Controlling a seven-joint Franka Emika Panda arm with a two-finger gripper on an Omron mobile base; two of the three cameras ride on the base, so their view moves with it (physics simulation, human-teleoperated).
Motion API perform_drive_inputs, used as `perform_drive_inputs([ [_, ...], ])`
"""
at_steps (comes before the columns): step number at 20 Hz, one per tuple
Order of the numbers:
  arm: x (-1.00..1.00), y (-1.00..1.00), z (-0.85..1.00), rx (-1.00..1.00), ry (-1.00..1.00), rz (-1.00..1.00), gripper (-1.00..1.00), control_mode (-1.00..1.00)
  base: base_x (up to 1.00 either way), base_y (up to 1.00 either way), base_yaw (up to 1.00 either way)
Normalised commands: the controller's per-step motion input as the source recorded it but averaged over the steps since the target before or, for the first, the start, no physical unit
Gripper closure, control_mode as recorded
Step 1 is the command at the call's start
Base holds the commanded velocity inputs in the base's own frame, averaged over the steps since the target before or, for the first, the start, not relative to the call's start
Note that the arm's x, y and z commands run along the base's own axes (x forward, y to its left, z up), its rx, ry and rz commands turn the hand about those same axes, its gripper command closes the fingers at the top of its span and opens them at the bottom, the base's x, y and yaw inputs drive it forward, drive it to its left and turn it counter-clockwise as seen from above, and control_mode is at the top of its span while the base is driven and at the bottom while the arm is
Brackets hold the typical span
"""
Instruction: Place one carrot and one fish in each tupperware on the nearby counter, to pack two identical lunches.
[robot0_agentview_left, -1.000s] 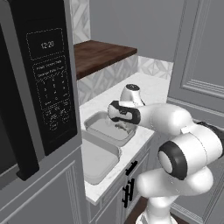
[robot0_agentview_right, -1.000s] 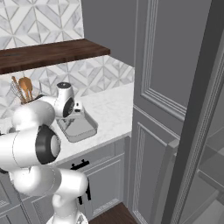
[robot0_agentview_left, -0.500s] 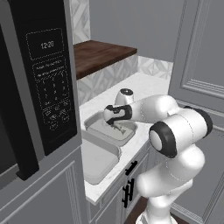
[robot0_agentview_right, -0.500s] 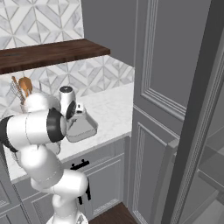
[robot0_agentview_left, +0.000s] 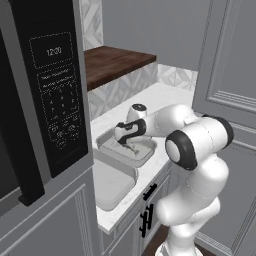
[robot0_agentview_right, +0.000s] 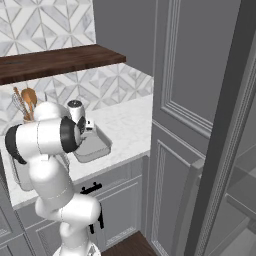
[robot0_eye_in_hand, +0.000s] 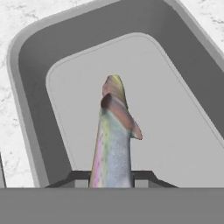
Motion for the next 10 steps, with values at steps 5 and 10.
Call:
perform_drive_inputs([
  [5,0.0,0.01,-0.3,-0.01,-0.02,0.03,1.0,-1.0,0.0,0.0,0.0],
  [10,0.0,0.0,-0.06,-0.01,-0.02,0.03,1.0,-1.0,0.0,0.0,0.0],
])
